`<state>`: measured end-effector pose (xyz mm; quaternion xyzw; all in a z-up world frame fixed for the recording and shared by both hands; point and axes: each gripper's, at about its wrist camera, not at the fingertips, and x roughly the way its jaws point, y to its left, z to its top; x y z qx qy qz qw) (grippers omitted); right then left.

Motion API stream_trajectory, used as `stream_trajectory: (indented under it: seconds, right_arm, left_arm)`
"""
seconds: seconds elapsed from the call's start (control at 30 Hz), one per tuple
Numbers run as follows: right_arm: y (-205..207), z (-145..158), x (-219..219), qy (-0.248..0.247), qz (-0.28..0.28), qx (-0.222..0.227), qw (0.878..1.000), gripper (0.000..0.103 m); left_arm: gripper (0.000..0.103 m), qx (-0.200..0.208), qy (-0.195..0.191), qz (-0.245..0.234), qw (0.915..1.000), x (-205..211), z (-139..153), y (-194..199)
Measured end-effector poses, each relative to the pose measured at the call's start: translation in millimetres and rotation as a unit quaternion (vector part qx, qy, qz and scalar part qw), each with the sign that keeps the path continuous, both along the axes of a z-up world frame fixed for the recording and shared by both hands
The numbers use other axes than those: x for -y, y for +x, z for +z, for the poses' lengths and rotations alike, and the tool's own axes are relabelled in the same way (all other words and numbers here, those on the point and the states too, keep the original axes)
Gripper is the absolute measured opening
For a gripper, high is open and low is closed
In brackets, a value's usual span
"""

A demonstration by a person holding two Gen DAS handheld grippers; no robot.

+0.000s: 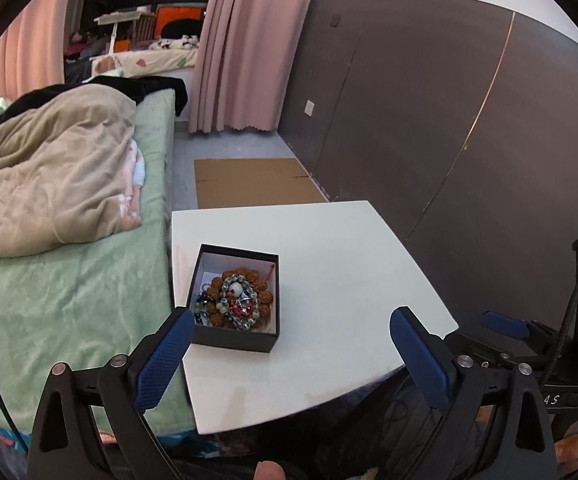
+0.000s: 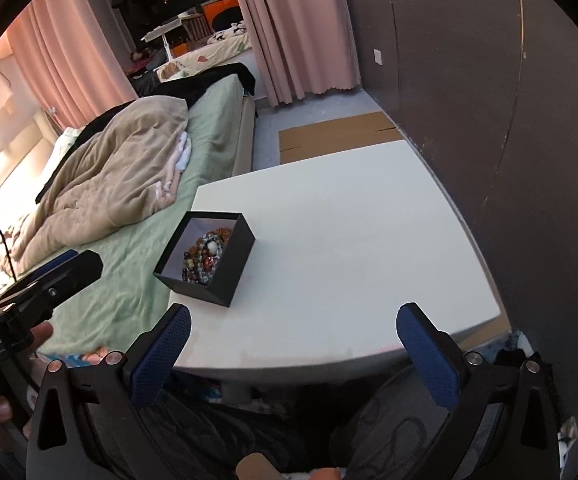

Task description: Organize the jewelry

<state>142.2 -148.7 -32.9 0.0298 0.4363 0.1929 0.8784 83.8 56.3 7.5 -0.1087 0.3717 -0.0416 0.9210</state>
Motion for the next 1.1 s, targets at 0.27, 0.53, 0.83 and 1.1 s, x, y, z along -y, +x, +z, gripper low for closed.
stream_trajectory:
  seconds: [0.27, 0.53, 0.83, 1.1]
  right_arm:
    - [-30, 17, 20, 0.003, -0.005, 0.027, 1.0, 0.103]
    - [-62, 30, 34, 0.011, 0.002, 0.058, 0.998, 0.103]
    - [-87, 40, 45, 0.026, -0.004, 0.079, 0.997, 0.103]
    - [-89, 35, 52, 0.027, -0.013, 0.089, 0.996, 0.103]
  left_arm:
    - [0.098, 0.022, 0.019, 0.0, 0.9996, 16, 15, -35]
    - [0.1, 0.046, 0.046, 0.005, 0.9979, 28, 26, -71]
    - [0.102, 0.062, 0.055, 0.0, 0.9965, 35, 34, -92]
    - [0.102, 0.069, 0.074, -0.006, 0.9948, 44, 34, -97]
